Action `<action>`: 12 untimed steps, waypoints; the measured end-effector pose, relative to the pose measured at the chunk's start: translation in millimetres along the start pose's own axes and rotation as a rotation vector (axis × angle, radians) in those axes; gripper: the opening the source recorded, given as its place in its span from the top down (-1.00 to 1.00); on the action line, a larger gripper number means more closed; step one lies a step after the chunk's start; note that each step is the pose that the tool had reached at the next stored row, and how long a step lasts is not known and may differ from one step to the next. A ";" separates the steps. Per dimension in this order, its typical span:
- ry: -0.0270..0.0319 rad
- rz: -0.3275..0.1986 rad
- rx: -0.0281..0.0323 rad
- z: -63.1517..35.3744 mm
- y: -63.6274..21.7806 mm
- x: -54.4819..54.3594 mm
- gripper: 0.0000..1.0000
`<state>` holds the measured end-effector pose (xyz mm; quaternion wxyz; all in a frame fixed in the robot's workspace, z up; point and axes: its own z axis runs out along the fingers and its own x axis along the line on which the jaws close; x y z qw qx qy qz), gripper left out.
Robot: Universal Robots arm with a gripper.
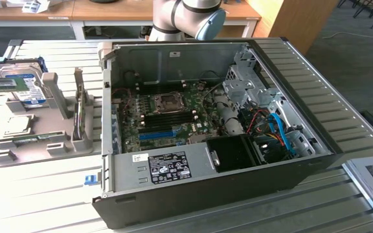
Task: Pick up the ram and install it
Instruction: 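Pick up the ram and move it above insertion slot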
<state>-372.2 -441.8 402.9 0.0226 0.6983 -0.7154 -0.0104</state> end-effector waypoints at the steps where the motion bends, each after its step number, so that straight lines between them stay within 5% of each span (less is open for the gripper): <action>1: 0.0000 0.000 0.0000 -1.1 0.1 0.0 0.76; 12: 0.0002 0.000 -0.0002 -5.2 -0.6 0.1 0.76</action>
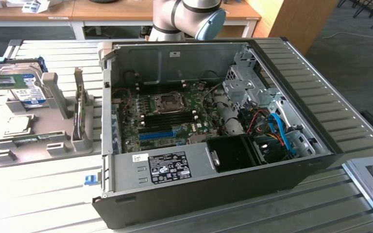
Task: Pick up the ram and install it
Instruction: 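Pick up the ram and move it above insertion slot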
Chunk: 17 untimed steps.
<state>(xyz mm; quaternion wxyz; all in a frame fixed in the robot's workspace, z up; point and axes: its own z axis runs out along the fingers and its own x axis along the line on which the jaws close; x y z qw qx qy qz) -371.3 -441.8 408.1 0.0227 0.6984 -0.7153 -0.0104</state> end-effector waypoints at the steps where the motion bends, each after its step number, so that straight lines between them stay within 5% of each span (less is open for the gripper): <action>1: -0.0001 0.000 0.0001 0.1 -0.7 0.0 0.76; 17: -0.0002 0.000 0.0001 -0.8 -19.4 -0.5 0.76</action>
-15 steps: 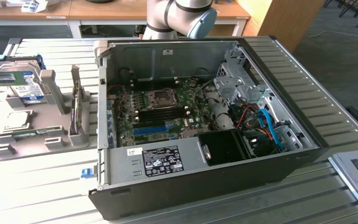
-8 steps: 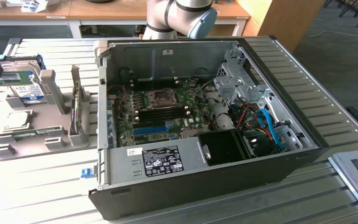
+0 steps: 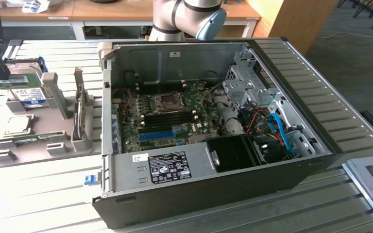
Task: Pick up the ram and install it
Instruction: 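Pick up the ram and move it above insertion slot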
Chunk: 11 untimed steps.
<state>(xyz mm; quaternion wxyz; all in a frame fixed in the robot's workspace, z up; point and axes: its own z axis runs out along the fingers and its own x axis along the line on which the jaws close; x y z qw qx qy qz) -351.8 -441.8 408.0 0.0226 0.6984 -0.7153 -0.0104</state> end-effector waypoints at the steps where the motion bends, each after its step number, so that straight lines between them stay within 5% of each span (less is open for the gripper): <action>1: 0.0001 0.000 0.0000 -0.1 -1.3 0.0 0.76; 11: 0.0000 -0.001 0.0001 -0.7 -16.0 -0.4 0.76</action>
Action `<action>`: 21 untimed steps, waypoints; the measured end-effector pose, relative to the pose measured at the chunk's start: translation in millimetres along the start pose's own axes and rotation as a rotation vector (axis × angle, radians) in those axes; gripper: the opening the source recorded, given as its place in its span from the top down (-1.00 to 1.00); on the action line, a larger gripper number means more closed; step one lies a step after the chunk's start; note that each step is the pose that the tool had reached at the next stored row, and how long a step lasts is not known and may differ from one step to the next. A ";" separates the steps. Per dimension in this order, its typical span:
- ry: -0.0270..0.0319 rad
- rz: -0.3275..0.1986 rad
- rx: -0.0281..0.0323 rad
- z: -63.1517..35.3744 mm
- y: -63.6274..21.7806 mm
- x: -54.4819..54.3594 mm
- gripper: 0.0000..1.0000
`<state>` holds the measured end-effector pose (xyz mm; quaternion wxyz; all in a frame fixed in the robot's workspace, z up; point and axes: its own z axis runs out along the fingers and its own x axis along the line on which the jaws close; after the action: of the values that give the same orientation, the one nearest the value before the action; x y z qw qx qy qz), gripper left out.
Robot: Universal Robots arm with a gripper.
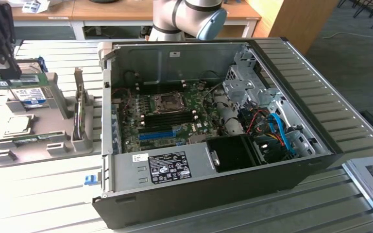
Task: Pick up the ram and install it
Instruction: 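Pick up the ram and move it above insertion slot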
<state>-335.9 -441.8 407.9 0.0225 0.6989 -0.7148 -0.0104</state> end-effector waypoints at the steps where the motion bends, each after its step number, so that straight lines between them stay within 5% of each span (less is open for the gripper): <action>1: 0.0000 0.000 0.0000 -0.1 -1.4 0.0 0.76; 21: 0.0002 -0.002 -0.0001 -1.5 -29.8 -0.7 0.76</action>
<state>-306.0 -441.8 408.0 0.0226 0.6996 -0.7141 -0.0104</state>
